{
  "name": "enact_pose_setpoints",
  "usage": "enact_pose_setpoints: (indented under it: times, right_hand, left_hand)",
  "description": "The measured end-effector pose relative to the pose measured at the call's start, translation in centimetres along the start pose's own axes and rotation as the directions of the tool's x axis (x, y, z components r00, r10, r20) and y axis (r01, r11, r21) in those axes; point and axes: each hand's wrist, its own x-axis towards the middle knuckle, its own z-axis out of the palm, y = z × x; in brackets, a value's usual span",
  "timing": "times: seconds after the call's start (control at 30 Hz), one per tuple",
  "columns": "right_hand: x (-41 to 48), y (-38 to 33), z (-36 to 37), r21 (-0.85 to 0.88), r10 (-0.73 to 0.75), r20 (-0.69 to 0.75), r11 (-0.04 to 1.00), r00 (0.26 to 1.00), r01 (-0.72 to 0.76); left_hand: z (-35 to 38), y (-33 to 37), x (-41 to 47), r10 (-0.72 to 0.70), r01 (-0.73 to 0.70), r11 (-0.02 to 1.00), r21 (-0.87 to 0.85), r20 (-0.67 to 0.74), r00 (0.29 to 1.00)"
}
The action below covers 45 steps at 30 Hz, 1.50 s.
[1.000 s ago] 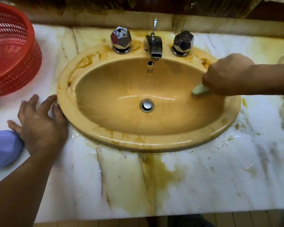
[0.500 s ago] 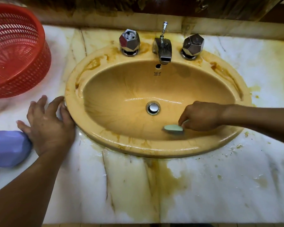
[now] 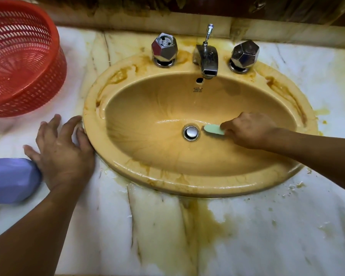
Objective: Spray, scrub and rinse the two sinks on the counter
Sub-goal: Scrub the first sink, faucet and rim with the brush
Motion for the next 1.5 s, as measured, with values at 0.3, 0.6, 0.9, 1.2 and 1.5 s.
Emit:
enact_pose_setpoints:
  times: [0.3,0.6,0.9,1.2,1.5]
  right_hand:
    - [0.7,-1.6,-1.6,0.161,-0.127,0.199,0.982,0.972,0.096]
    - [1.5,-4.9,-0.5,0.195,-0.14,0.063,0.973,0.988,0.125]
    - [0.4,-4.1,-0.5,0.206,-0.214,0.108,0.96,0.971,0.189]
    - [0.6,-5.3,0.2,0.485,-0.197,0.201,0.871,0.96,0.077]
    - [1.0,-6.5,-0.1,0.586,-0.244,0.192,0.806,0.951,0.088]
  left_hand:
    - [-0.1,0.1,0.1,-0.004,0.004,1.0,0.012,0.008,1.0]
    - [-0.1,0.2,0.1,-0.003,0.003,1.0,0.015,0.008,1.0]
    - [0.0,0.1,0.2,-0.007,0.006,1.0,0.027,0.012,1.0]
    - [0.0,0.0,0.2,-0.009,0.008,0.999,0.033,0.015,1.0]
    - [0.0,0.1,0.3,-0.009,0.009,0.999,0.034,0.017,1.0]
